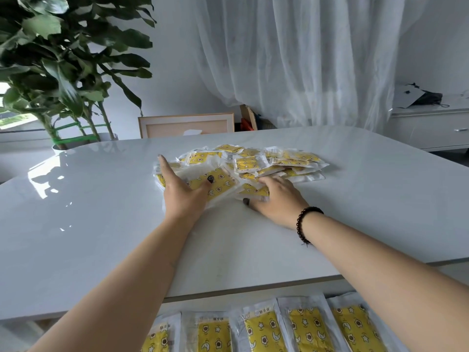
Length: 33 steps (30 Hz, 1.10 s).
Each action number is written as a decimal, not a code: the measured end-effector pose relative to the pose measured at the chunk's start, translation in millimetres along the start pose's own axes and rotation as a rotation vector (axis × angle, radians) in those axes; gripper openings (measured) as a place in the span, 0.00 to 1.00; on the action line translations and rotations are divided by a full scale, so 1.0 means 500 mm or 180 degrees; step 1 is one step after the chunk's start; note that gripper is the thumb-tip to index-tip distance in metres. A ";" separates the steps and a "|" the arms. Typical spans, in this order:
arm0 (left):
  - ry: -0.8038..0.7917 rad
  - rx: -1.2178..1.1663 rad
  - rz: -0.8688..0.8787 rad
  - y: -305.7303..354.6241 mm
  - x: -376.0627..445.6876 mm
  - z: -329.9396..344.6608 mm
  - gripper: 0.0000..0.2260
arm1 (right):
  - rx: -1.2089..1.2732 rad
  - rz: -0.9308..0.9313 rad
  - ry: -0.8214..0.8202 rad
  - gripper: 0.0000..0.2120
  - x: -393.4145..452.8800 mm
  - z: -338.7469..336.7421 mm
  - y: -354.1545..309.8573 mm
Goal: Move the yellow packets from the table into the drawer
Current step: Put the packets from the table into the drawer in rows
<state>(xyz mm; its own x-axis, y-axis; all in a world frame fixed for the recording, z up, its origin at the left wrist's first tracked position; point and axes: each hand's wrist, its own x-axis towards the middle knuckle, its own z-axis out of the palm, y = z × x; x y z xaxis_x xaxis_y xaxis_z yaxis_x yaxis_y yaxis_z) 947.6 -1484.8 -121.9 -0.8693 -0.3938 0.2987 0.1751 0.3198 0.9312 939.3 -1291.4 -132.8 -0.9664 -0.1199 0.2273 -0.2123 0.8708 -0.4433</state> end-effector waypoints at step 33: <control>0.0542 0.0051 -0.0175 -0.008 0.023 -0.005 0.07 | 0.0339 -0.0673 0.1035 0.08 -0.007 0.007 -0.013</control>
<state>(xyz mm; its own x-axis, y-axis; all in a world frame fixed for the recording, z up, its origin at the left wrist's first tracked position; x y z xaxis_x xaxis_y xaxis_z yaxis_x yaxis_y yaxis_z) 938.2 -1492.5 -121.6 -0.7862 -0.5509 0.2799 0.1210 0.3069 0.9440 943.5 -1298.2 -133.7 -0.8072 -0.1192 0.5781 -0.4320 0.7867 -0.4409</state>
